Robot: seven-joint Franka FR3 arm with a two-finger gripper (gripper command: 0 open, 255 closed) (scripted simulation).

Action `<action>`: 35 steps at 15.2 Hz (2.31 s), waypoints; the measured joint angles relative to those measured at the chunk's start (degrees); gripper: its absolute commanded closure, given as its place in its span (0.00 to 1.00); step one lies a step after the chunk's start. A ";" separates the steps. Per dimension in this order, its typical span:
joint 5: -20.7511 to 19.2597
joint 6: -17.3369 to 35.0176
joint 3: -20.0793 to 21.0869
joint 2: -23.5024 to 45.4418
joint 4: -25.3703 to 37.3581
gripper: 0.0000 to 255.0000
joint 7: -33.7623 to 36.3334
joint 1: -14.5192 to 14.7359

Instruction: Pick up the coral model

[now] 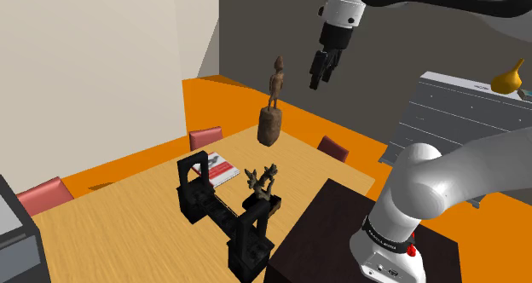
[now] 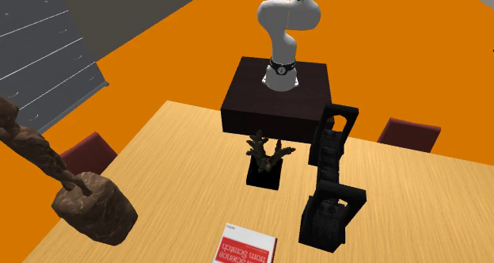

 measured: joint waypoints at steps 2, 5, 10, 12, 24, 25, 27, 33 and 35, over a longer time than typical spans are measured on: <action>-0.01 0.98 -0.06 0.60 -0.55 0.00 -0.03 0.03; 0.03 5.04 -0.09 2.58 -3.48 0.00 -0.04 0.24; -0.03 13.53 -0.47 9.14 -6.99 0.00 -0.32 0.58; -0.14 16.35 -0.80 11.37 -8.10 0.00 -0.75 0.60; 0.19 36.64 -1.48 33.97 -9.51 0.00 -1.87 1.39; 0.30 38.13 -1.36 36.14 -9.12 0.00 -1.75 1.55; 0.52 40.78 -1.34 40.82 -7.68 0.00 -1.97 1.70; 1.22 47.19 -1.15 54.46 -2.28 0.00 -2.85 1.85; 1.36 49.31 -1.04 58.36 -1.08 0.00 -3.15 1.82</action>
